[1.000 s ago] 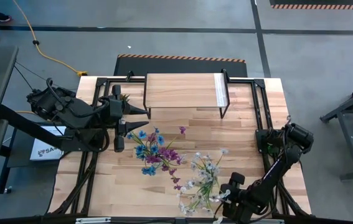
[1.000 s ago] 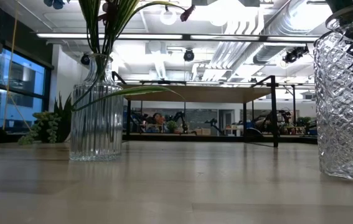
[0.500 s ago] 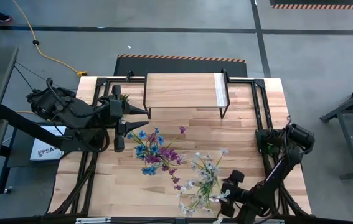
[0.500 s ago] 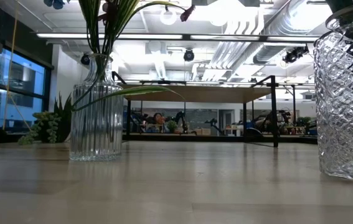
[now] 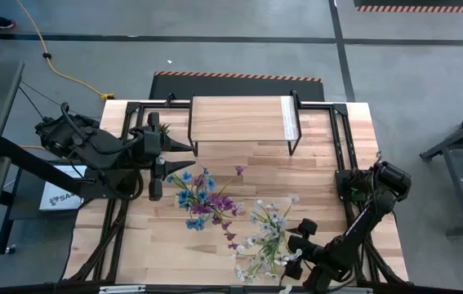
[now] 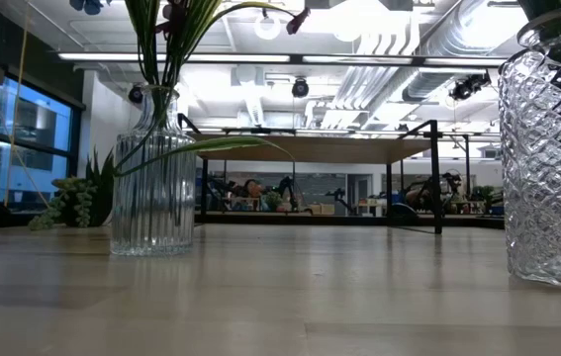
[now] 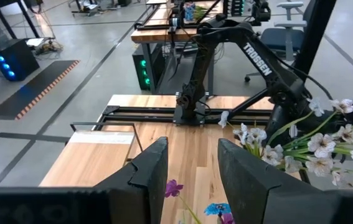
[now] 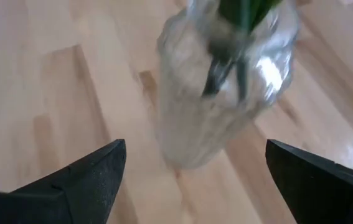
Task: Pick and place flowers into a vace then onto a shelf
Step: Put the right transparent vase with flowers on the shelf
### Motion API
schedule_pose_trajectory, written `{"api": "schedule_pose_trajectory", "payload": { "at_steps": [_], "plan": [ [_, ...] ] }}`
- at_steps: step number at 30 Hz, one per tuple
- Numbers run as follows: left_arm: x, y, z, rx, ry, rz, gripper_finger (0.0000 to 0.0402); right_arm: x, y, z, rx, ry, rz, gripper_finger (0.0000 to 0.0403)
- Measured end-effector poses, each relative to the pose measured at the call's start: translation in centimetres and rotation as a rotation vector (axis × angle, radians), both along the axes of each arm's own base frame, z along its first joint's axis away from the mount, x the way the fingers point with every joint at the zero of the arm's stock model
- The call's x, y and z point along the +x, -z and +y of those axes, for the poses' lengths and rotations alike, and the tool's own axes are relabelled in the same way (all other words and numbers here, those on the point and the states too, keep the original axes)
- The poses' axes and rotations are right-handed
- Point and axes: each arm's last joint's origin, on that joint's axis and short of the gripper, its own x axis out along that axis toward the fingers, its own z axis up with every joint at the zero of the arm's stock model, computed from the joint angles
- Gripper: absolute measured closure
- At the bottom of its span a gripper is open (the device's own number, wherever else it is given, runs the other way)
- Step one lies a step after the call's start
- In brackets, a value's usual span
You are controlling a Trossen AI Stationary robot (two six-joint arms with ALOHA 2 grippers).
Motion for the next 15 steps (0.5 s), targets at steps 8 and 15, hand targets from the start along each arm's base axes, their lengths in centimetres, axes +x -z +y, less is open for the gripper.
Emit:
{"api": "schedule_pose_trajectory", "payload": {
  "at_steps": [8, 15],
  "plan": [
    [0.01, 0.01, -0.05, -0.006, 0.017, 0.003, 0.0227, 0.81, -0.06, -0.69, -0.043, 0.011, -0.014, 0.0025],
    [0.00, 0.00, -0.05, -0.006, 0.017, 0.003, 0.0227, 0.89, -0.11, -0.67, -0.054, 0.004, -0.027, 0.0028]
  ]
}}
